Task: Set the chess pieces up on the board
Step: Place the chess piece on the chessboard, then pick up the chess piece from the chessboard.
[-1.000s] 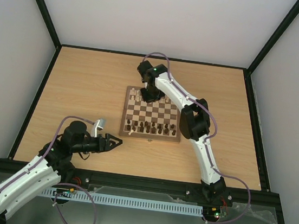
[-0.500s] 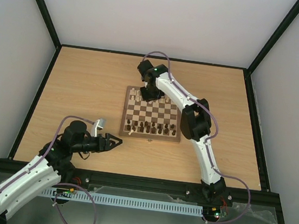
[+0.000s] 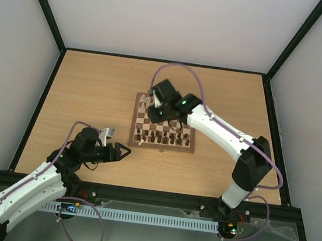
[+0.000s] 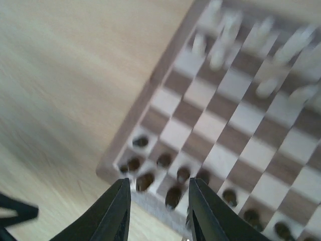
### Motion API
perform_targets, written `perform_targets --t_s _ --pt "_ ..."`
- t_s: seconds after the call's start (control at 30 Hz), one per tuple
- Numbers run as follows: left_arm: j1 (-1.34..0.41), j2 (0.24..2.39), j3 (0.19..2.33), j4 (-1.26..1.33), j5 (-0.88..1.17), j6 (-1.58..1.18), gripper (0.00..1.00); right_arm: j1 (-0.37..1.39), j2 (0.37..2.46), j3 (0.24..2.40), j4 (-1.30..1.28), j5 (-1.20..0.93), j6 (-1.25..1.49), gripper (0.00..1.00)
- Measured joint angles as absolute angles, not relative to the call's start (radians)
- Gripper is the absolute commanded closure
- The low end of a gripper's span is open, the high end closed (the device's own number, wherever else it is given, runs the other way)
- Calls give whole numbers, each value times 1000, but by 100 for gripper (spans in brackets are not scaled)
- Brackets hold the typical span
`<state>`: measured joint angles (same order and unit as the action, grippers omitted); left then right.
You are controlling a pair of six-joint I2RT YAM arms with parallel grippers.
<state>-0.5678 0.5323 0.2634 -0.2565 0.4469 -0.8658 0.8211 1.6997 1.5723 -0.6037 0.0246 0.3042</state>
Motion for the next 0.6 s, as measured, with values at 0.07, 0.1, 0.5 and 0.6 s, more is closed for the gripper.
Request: perform_targets --t_s 0.07,0.1,0.5,0.6 --pt "-570 591 271 -240 422 -847 31 856 1705 1497 -578 26 308 68" --pt "-573 632 278 -231 404 -839 31 881 1718 1465 -581 26 311 68" --pt "-579 606 292 -260 272 -825 30 1029 1821 1427 -588 88 327 71" --pt "-579 594 292 -267 264 -828 30 1028 1824 1427 -589 115 334 71"
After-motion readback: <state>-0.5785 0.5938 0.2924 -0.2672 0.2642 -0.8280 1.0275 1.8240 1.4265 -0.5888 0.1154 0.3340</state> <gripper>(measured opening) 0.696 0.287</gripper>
